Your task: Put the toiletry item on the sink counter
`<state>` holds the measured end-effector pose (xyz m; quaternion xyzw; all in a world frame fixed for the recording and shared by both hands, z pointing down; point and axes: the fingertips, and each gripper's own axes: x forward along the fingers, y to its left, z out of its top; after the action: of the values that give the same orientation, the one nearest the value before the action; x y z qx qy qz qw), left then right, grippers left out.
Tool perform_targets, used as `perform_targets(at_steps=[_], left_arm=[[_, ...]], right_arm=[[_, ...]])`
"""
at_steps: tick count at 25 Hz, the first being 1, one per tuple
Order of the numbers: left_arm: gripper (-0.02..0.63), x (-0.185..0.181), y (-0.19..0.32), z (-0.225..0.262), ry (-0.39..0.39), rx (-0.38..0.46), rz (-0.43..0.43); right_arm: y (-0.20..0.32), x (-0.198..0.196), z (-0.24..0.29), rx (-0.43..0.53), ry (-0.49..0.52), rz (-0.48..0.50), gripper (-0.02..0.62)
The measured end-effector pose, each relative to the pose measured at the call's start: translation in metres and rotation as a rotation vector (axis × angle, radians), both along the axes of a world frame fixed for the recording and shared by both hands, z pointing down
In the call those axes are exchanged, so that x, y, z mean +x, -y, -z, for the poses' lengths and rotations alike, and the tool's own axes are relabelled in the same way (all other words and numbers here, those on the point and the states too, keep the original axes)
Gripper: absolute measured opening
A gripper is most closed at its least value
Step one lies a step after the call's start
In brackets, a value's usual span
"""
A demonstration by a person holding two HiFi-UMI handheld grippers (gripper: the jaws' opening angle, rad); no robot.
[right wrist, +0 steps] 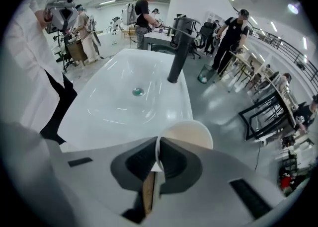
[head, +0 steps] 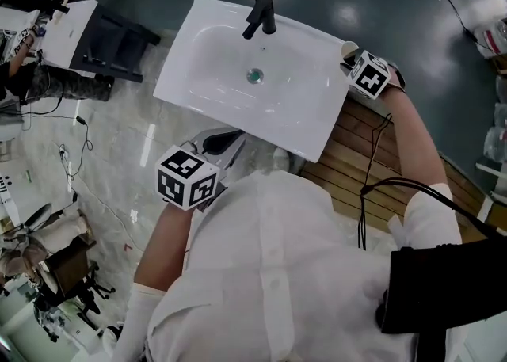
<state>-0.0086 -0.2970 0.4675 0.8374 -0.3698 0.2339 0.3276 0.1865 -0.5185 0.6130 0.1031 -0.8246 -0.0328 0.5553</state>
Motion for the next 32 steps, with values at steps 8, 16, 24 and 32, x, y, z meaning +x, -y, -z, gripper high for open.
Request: perform_targets(at_steps=[8,16,24,32], left_arm=[[0.005,-0.019,0.007,-0.010,0.006,-0.016,0.061],[0.005,-0.029,0.008,-0.011,0.012,0.002,0.089],[0.005,-0.029,-0.003,-0.005,0.008,0.009,0.088],[0.005,-0.034,-0.019,-0.005,0.006,0.018,0.066]], right_arm=[[0.023,-0.005,-0.022,-0.046,-0.066,0.062,0.010],[0.027,0.003,-0.030,-0.076,-0.129,0.045,0.011],[0.020,-0.005,-0.016,-0.065,-0.086,0.043,0.072],[0.013,-0.006,0.011,-0.002,-0.034,-0.023,0.100]])
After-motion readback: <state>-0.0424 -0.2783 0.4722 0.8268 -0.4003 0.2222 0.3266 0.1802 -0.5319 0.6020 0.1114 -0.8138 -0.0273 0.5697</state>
